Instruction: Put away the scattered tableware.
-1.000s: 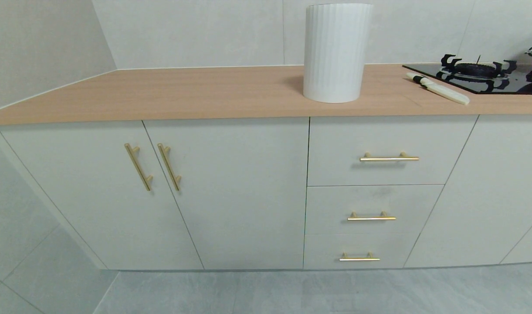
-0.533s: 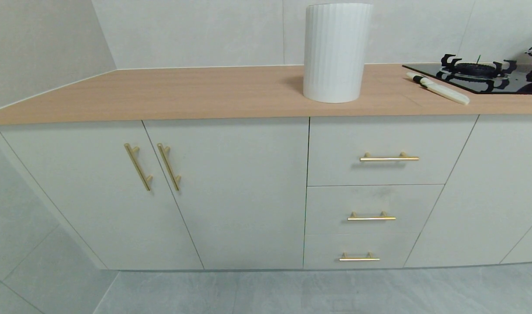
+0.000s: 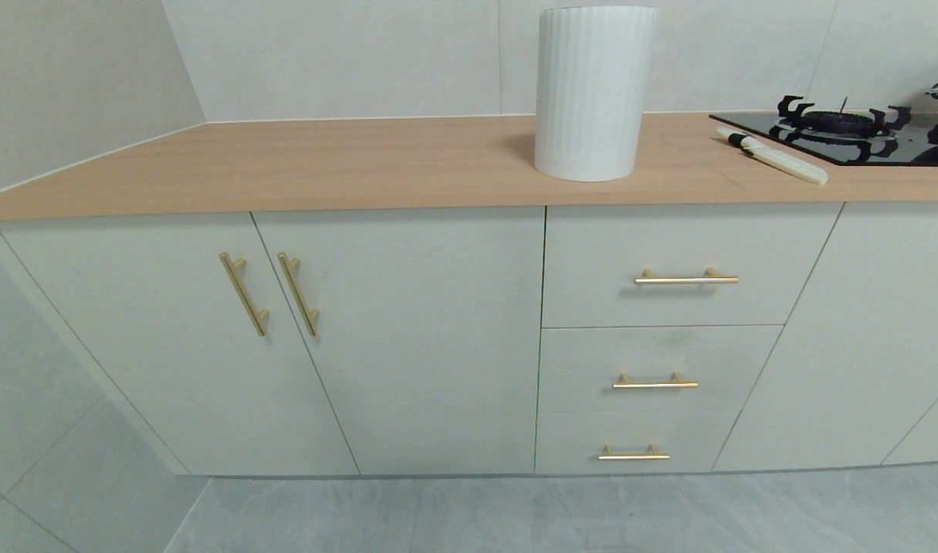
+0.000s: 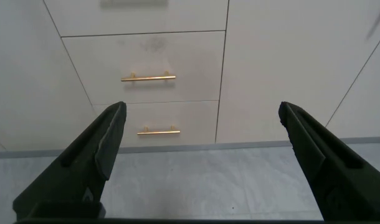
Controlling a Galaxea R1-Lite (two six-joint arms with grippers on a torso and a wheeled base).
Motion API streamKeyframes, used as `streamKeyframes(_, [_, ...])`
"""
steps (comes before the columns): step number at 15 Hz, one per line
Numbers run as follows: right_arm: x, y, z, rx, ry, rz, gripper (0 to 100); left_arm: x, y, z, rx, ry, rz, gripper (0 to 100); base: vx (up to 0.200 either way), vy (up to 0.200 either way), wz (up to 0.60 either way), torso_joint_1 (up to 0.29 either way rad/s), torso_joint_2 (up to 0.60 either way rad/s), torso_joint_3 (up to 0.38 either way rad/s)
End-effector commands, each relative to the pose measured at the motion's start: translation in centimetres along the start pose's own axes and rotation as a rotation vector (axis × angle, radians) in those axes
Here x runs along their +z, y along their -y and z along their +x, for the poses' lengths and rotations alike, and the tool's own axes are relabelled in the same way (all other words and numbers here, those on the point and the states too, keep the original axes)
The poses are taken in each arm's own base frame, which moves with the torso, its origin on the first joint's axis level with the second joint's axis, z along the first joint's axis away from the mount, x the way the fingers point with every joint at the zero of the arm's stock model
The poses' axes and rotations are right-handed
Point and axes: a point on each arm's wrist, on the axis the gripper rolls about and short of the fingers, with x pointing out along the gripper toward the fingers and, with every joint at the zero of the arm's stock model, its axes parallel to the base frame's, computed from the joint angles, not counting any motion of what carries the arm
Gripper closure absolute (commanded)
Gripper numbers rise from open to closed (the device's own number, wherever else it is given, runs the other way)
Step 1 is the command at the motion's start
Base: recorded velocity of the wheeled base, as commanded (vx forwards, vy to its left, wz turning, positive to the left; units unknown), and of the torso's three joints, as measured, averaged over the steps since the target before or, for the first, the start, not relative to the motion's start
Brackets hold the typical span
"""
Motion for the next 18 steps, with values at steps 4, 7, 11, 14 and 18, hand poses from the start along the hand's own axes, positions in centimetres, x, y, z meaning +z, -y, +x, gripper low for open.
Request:
streamKeyframes(4, [-0.01,0.00,0.01,-0.001,-0.002,-0.001,0,0.00,0.00,0.00,0.000,0.000,-0.003,0,0.150,0.000,0.00,-0.001,0.00,0.002])
streamKeyframes(7, [-0.01,0.00,0.01,0.001,-0.002,-0.001,0,0.00,0.00,0.00,0.000,0.000,-0.005,0,0.200,0.000,0.00,0.004,0.00,0.002])
streamKeyframes(11, [-0.01,0.00,0.01,0.001,-0.002,-0.001,0,0.00,0.00,0.00,0.000,0.000,-0.005,0,0.200,0.000,0.00,0.002,0.00,0.005])
streamKeyframes(14, [-0.01,0.00,0.02,-0.001,-0.004,-0.001,0,0.00,0.00,0.00,0.000,0.000,-0.005,0,0.200,0.000,0.00,0.001,0.00,0.004])
streamKeyframes(18, [-0.01,0.00,0.02,0.001,-0.004,-0.001,0,0.00,0.00,0.00,0.000,0.000,-0.005,0,0.200,0.000,0.00,0.004,0.00,0.000])
